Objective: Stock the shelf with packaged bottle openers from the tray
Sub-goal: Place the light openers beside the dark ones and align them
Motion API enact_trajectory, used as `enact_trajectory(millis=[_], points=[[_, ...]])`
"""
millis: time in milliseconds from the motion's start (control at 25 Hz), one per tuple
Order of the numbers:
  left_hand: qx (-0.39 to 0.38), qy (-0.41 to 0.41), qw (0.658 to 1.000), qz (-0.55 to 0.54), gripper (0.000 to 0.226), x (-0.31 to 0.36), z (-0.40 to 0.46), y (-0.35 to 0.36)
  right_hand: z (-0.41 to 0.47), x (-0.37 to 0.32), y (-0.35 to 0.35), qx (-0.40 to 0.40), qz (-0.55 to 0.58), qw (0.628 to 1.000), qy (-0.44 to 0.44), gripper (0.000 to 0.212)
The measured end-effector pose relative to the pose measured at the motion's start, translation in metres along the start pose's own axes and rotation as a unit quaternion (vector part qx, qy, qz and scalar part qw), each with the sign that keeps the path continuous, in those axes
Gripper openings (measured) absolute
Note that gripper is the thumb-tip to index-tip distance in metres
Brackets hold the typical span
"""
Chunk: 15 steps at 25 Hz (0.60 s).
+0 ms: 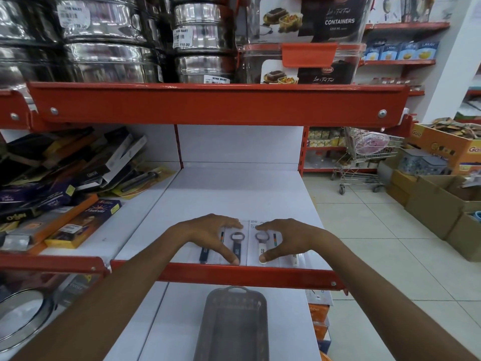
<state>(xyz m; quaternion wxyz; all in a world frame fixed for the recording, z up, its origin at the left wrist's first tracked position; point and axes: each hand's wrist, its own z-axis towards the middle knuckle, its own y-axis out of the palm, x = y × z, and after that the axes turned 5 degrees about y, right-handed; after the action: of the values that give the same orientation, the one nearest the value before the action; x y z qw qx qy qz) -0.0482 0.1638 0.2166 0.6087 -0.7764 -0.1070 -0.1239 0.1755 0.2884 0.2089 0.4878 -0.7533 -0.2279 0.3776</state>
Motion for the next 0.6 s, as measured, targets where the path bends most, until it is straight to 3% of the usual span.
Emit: enact_trajectory(millis=[600], points=[[0.008, 0.014, 0.999, 0.049, 0.098, -0.011, -0.002, 0.005, -0.004, -0.012, -0.003, -0.015, -0.025, 1.000, 0.002, 0.083]])
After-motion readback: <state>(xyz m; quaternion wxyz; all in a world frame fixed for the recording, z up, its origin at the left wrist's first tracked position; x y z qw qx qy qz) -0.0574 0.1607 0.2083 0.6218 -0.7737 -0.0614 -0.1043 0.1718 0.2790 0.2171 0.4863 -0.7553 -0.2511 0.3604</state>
